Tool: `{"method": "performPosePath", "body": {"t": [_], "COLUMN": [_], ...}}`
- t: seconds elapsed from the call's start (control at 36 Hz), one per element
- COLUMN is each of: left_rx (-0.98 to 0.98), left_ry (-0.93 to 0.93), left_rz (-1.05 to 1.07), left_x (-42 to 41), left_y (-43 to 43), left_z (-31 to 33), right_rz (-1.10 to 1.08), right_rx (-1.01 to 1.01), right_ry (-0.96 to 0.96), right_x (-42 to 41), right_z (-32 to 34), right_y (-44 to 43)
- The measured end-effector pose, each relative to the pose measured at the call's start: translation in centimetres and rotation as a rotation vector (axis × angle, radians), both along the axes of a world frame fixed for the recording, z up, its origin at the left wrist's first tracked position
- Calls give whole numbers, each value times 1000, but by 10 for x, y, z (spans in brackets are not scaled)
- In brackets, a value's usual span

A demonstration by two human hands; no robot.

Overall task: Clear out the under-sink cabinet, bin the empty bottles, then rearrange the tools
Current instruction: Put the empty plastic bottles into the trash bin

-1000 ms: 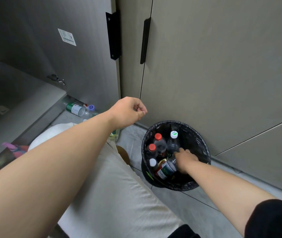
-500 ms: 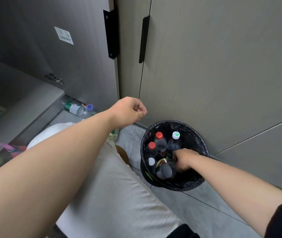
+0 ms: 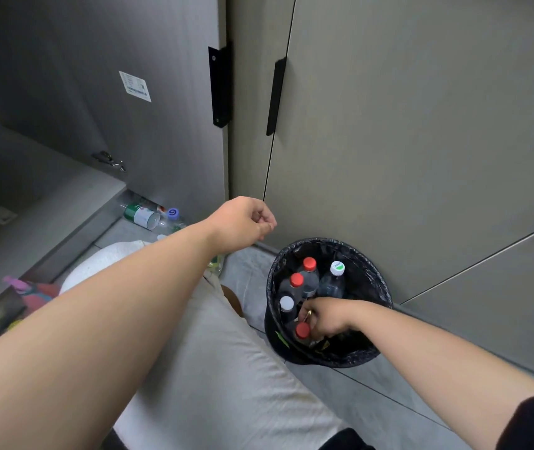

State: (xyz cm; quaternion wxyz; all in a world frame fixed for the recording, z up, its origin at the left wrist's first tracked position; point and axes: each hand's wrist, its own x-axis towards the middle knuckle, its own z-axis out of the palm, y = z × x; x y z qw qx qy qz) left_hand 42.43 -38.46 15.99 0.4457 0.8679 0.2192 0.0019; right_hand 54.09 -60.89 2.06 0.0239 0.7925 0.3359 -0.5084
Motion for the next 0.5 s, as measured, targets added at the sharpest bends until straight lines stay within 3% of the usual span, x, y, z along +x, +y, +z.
{"method": "performPosePath", "body": {"t": [0.42,0.5], "left_rx": [23,18], "left_ry": [8,25], "left_rz": [56,81], "left_x": [-18,-21], "left_y": [12,21], "left_z": [-1,5], "right_rz": [183,200], "right_rx": [-168,-59], "right_ry": [-279,-376], "right_x": [2,8], "right_z": [31,52], "right_y": [27,47]}}
